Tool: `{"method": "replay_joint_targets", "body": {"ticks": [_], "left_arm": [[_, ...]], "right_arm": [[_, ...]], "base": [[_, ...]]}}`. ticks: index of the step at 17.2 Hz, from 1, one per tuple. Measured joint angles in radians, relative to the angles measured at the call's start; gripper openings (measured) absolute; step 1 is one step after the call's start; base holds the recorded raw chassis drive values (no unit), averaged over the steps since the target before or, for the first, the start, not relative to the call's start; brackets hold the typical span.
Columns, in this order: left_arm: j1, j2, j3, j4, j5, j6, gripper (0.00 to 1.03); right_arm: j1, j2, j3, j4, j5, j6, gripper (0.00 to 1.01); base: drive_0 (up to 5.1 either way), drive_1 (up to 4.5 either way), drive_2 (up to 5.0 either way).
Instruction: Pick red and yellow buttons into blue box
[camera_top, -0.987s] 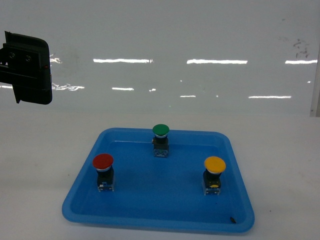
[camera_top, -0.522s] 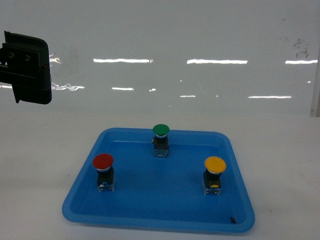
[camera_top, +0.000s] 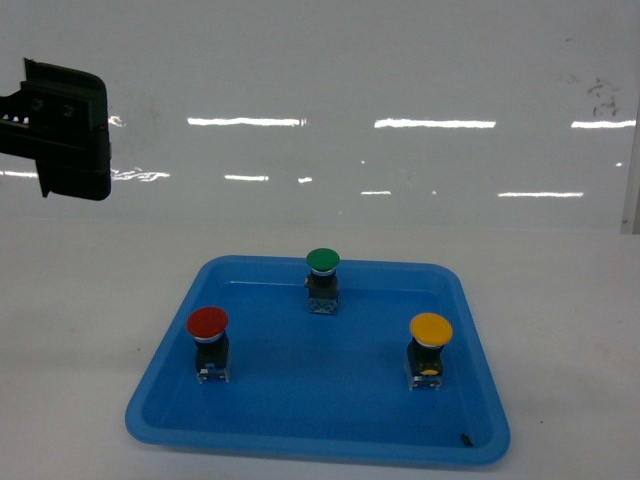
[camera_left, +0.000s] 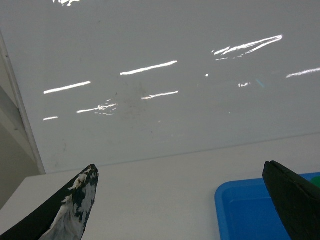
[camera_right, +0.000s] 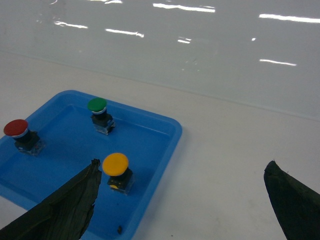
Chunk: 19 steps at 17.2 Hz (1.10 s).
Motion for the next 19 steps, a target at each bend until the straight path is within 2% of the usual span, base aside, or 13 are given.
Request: {"method": "replay_joint_targets", "body": {"ticks": [3,5,6,7,11,14,19], "left_arm": [[0.026,0.112,0.084,0.048,0.005,0.034,0.98],[0.055,0.301,0.188,0.044,-0.024,0.075,0.98],[0.053,0.363,0.233,0.03,-0.037,0.086,0.98],[0.043,0.399,0.259,0.02,-0.051,0.087,0.98],[0.032,0.478,0.306,-0.012,-0.077,0.085,0.98],[0.019,0.532,0.34,-0.071,-0.108,0.059,0.98],[0.014,0.531,0.338,-0.062,-0.115,0.053,0.98]], "right_arm": [[0.064,0.067,0.056,-0.001,-0.059,-0.022,0.98],[0.185,0.179,0.134,-0.014,-0.077,-0.105,0.98],[0.214,0.262,0.171,-0.027,-0.053,-0.143,0.98],[0.22,0.322,0.189,-0.014,-0.037,-0.159,0.98],[0.24,0.423,0.234,-0.032,-0.037,-0.16,0.98],[0.278,0.51,0.261,-0.053,-0.049,-0.166,0.98],[0.269,0.481,0.23,-0.03,-0.035,-0.176,0.98]], "base": [[0.0,0.0,0.0],[0.0,0.0,0.0],[0.0,0.0,0.0],[0.0,0.0,0.0],[0.0,0.0,0.0],[0.0,0.0,0.0],[0.0,0.0,0.0]]}}
